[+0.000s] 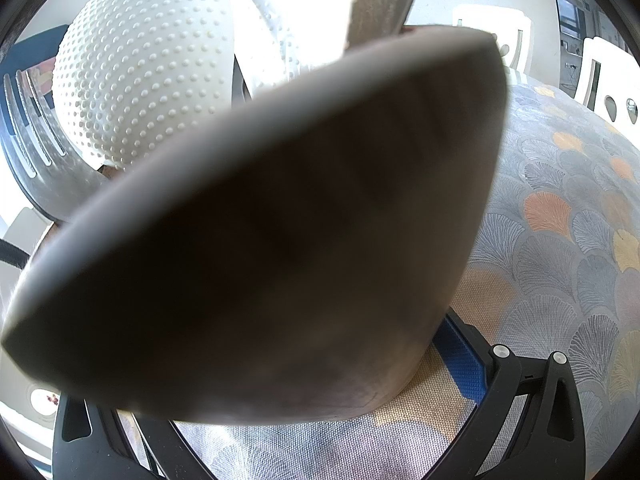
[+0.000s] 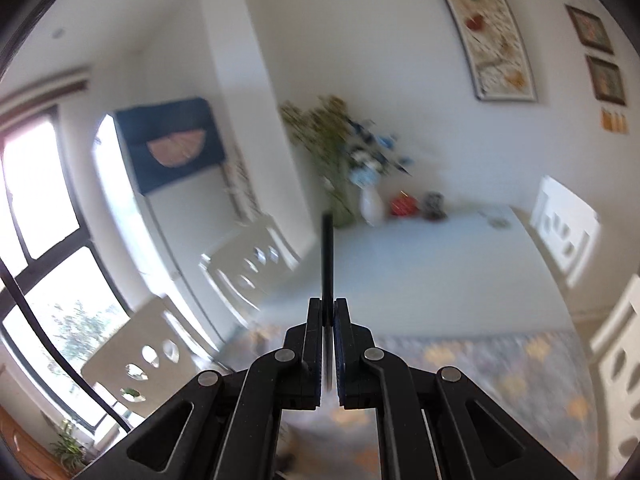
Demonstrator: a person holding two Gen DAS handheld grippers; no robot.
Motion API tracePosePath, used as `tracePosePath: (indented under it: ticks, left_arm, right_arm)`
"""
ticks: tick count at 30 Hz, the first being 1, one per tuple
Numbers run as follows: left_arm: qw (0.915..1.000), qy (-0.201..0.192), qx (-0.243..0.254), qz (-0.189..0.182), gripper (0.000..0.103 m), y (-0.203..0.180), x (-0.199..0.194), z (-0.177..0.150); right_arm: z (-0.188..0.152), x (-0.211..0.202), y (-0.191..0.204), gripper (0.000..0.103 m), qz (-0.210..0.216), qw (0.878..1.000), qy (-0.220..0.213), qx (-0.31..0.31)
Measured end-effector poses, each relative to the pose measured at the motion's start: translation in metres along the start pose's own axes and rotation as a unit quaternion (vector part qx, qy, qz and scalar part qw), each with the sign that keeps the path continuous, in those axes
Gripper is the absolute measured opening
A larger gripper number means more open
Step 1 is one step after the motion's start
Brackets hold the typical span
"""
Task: Organize utensils
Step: 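Lift the black chopstick with the right tool and drop it into the cup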
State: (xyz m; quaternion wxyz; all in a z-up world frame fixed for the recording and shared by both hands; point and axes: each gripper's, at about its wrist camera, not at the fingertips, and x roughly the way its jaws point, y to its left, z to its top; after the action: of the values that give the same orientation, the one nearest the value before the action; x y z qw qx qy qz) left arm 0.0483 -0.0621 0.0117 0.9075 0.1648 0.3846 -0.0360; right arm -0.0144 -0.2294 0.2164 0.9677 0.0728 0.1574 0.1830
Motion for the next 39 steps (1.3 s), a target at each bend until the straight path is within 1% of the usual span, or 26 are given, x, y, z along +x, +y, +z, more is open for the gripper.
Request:
tracePosePath:
  ticks: [3, 10, 16, 23, 30, 35, 39]
  left_arm:
    - [1.0000, 0.000, 0.000, 0.000, 0.103, 0.000, 0.000, 0.000]
    - [1.0000, 0.000, 0.000, 0.000, 0.103, -0.001, 0.000, 0.000]
    - [1.0000, 0.000, 0.000, 0.000, 0.103, -0.001, 0.000, 0.000]
    - [1.0000, 0.000, 0.000, 0.000, 0.103, -0.001, 0.000, 0.000]
    - [1.0000, 0.000, 0.000, 0.000, 0.103, -0.001, 0.000, 0.000]
    - [1.0000, 0.000, -0.001, -0.001, 0.103, -0.002, 0.000, 0.000]
    - [1.0000, 0.000, 0.000, 0.000, 0.103, -0.001, 0.000, 0.000]
  right_arm:
    - [0.019, -0.002, 0.024, 0.005, 0.033, 0.999, -0.023, -0.009]
    - [0.046, -0.013, 0.067, 0.005, 0.080, 0.995, -0.051, -0.039]
    - [0.053, -0.015, 0.087, 0.005, 0.108, 0.991, -0.060, -0.049]
    - [0.049, -0.001, 0.099, 0.005, 0.117, 0.991, -0.047, -0.054]
    - [0.044, 0.018, 0.103, 0.005, 0.118, 0.991, -0.028, -0.061]
    - [0.035, 0.030, 0.106, 0.005, 0.116, 0.991, -0.013, -0.061]
    - [0.021, 0.040, 0.109, 0.005, 0.105, 0.992, 0.009, -0.071]
